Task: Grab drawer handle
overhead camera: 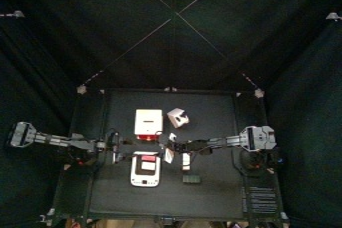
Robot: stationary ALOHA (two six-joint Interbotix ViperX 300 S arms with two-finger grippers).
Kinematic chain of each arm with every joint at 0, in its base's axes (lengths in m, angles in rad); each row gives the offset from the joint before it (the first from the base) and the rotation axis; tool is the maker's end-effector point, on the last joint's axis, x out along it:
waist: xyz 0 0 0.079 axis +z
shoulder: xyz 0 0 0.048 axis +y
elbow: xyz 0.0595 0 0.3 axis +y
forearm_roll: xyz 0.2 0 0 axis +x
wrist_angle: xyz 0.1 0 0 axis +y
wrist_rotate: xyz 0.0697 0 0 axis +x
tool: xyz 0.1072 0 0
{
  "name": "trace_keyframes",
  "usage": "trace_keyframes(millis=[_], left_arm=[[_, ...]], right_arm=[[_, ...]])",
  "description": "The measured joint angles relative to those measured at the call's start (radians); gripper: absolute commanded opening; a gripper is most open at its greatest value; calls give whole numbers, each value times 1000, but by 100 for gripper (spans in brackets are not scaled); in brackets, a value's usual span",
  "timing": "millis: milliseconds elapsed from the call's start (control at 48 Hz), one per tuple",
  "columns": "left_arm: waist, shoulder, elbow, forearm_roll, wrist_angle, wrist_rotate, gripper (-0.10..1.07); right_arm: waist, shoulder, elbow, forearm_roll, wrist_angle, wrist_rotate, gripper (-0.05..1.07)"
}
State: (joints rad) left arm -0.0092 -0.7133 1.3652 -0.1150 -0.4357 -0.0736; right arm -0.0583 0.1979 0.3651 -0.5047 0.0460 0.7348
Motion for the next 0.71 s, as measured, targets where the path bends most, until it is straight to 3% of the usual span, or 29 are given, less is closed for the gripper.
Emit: trace_keyframes(millis=[292,708], left_arm=[[-18,12,-71,-184,3,-5,92],[-109,156,-161,-706,3,-6,92]], right_arm=[[-40,0,-32,-5,-2,0,91],[-117,-8,-77,-5,-2,0,91]])
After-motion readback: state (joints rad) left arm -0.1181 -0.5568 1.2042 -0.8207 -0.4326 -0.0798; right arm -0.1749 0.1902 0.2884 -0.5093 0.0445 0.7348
